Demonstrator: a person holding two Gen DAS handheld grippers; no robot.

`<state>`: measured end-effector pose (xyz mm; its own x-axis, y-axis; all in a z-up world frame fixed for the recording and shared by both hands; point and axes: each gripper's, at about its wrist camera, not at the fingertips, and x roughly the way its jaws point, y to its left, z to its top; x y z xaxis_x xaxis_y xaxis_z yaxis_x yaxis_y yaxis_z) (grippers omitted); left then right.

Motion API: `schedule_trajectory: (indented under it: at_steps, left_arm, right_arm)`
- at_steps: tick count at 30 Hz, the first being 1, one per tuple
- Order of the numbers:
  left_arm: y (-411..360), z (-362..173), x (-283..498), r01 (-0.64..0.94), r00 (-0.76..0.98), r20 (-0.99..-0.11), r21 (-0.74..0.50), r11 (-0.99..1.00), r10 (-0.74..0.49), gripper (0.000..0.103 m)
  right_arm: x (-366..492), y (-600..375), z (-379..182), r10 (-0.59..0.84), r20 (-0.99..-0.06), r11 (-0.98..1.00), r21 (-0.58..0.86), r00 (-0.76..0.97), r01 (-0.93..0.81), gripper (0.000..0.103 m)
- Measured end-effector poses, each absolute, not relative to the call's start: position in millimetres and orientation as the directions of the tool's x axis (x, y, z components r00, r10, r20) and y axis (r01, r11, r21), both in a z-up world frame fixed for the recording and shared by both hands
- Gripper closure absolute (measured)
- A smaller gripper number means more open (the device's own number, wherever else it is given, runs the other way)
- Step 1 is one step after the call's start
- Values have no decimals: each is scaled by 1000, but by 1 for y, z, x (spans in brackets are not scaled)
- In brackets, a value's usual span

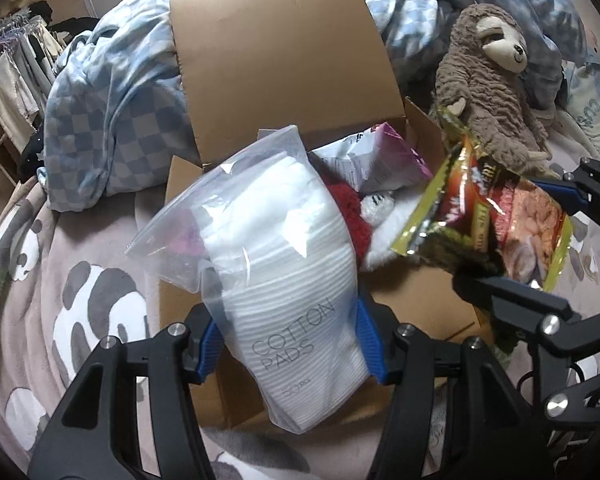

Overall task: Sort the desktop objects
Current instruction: 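Lower both bags into the box and open both tools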

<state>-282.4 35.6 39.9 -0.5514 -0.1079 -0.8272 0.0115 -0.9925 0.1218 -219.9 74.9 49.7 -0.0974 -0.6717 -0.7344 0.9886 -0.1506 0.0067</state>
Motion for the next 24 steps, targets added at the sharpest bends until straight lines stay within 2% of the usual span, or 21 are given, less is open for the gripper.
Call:
schedule_trajectory:
  at_steps: [7, 13, 17, 20, 24]
  left_arm:
    - [31, 29, -303, 33, -544, -830, 122, -992, -120, 48]
    - [33, 18, -313, 28, -541, -826, 169, -985, -157, 43]
    - [32, 10, -318, 58, -483, -856, 178, -982, -183, 20]
    - [32, 9, -315, 61, -476, -863, 161, -985, -170, 18]
    - [37, 15, -306, 53, -486, -858, 162, -985, -167, 13]
  right_arm:
    - [-235, 51, 38, -643, -757, -176, 0, -115, 984, 36]
    - [-247, 36, 26, -612, -780, -199, -5, -128, 980, 34]
    - [-252, 33, 20, -575, -802, -235, -26, -161, 972, 33]
    - [-250, 37, 25, -574, -798, -242, -47, -183, 969, 26]
    - [-244, 44, 34, -577, -786, -246, -92, -222, 965, 26]
